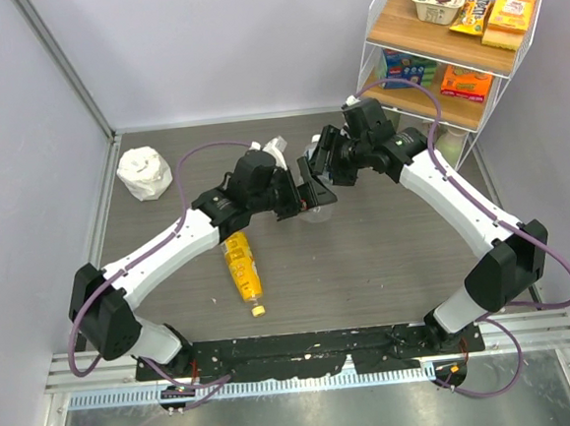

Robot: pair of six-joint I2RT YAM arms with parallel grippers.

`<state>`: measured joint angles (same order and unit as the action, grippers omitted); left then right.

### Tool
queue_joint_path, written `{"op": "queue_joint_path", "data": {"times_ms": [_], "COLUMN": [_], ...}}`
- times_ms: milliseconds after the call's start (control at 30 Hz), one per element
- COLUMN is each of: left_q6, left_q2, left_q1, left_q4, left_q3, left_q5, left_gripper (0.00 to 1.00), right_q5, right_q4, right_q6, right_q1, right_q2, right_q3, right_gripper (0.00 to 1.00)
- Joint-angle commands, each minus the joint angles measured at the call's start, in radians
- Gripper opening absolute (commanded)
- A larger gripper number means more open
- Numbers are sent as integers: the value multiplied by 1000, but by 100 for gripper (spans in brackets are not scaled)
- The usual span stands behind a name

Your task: Unscrew the bottle caps

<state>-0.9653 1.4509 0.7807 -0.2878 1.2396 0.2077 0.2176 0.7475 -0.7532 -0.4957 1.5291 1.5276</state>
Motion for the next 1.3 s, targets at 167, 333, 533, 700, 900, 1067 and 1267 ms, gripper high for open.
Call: {"op": "queue_joint_path", "data": {"times_ms": [167, 333, 533, 700, 900, 1067, 1267], "left_q6": [28, 46, 95, 109, 132, 152, 132], "left_q2": [9, -27, -113, -176, -257, -305, -333], "left_q1": [0, 0, 0, 0, 2, 3, 5], "left_q4": [39, 39, 7, -13, -57, -80, -76], "left_q3": [58, 31, -6, -57, -109, -134, -166], "left_q5": [-48, -44, -19, 12, 15, 24, 24], "left_gripper": [68, 46, 42, 39, 39, 39, 39], "right_q5": [77, 74, 57, 65, 121, 157, 232], "right_q4": [-30, -33, 18, 32, 18, 9, -33], "right_q6": [-41, -37, -25, -25, -47, -54, -78], "right_q1": [-1, 0, 9, 20, 69, 68, 69], "right_q2": [-66, -73, -24, 15, 25, 37, 45], "right_q3": [43, 52, 169, 255, 286, 275, 226], "right_gripper": [47, 54, 68, 74, 77, 84, 83]}}
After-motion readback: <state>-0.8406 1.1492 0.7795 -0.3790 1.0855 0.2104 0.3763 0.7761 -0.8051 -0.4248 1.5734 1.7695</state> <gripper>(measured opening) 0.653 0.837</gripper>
